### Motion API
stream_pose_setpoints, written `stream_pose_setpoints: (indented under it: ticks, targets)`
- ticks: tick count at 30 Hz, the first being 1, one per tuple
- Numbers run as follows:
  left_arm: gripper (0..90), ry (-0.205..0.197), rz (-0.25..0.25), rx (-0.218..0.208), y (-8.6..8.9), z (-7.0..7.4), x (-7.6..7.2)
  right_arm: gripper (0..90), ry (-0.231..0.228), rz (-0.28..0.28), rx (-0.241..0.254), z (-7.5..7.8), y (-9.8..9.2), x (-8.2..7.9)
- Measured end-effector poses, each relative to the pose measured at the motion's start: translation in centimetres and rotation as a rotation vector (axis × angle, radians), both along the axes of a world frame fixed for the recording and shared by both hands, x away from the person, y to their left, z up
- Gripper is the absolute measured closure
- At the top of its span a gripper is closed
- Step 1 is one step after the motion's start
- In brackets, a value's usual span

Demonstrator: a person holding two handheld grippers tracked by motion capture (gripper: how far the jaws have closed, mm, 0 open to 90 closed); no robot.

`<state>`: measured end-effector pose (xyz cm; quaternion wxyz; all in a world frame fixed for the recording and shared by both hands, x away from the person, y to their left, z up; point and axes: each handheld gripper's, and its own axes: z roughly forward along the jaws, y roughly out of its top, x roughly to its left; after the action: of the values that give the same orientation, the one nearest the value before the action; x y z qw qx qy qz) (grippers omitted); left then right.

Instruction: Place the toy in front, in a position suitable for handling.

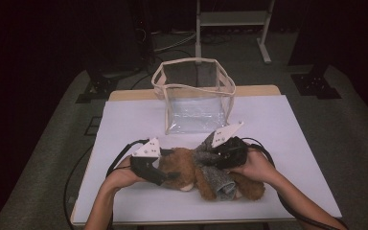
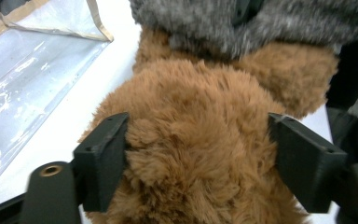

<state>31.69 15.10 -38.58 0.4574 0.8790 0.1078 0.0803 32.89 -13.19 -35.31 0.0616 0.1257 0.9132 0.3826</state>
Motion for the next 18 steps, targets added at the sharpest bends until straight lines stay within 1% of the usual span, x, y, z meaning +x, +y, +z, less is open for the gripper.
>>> stream_pose_setpoints:
  ticks: [1, 2, 3, 4, 5, 6, 7, 8, 9, 10, 11, 13, 15, 17, 18]
  targets:
    - [26.0, 0.004, 0.003, -0.002, 0.0, -0.2, 0.0, 69.7, 0.014, -0.008, 0.021, 0.1, -0.7, 0.1]
    - [26.0, 0.005, 0.005, 0.001, -0.1, -0.3, 0.0, 69.7, 0.014, -0.008, 0.021, 0.1, -0.7, 0.1]
    - [27.1, 0.005, 0.007, -0.004, -0.1, -0.4, 0.1, 69.7, 0.014, -0.006, 0.029, 0.1, -1.1, 0.2]
    - [27.2, 0.008, 0.01, -0.007, -0.1, -0.4, 0.1, 69.6, 0.021, -0.017, 0.048, 0.3, -2.1, 0.1]
    - [27.2, 0.009, 0.011, -0.008, 0.0, -0.5, 0.1, 69.6, 0.021, -0.017, 0.048, 0.3, -2.1, 0.1]
    - [27.3, 0.004, 0.009, -0.005, 0.0, -0.5, 0.1, 69.6, 0.018, -0.03, 0.059, 0.3, -3.1, -0.2]
    - [27.3, 0.004, 0.009, -0.005, 0.0, -0.5, 0.1, 69.6, 0.018, -0.03, 0.059, 0.3, -3.1, -0.2]
    - [27.3, 0.001, 0.008, -0.004, 0.0, -0.5, 0.1, 69.5, 0.018, -0.04, 0.065, 0.4, -3.7, -0.4]
    - [27.3, 0.001, 0.008, -0.004, 0.0, -0.5, 0.1, 69.3, 0.013, -0.062, 0.074, 0.3, -5.0, -0.9]
    - [27.3, 0.001, 0.008, -0.003, 0.0, -0.5, 0.1, 69.3, 0.013, -0.062, 0.074, 0.3, -5.0, -0.9]
    - [27.3, 0.0, 0.006, 0.001, 0.0, -0.5, 0.1, 69.3, 0.01, -0.076, 0.078, 0.3, -5.7, -1.2]
    - [27.3, 0.001, 0.007, 0.001, 0.0, -0.5, 0.1, 69.3, 0.017, -0.11, 0.096, 0.0, -7.2, -1.8]
    - [27.3, 0.004, 0.009, -0.002, 0.0, -0.5, 0.1, 69.2, 0.032, -0.143, 0.112, -0.6, -8.9, -2.3]
    - [27.3, 0.004, 0.009, 0.006, -0.1, -0.4, 0.0, 69.2, 0.064, -0.175, 0.144, -1.4, -10.5, -2.9]
    - [27.3, 0.004, 0.007, 0.008, -0.1, -0.4, 0.0, 69.1, 0.074, -0.189, 0.157, -1.7, -11.2, -3.1]
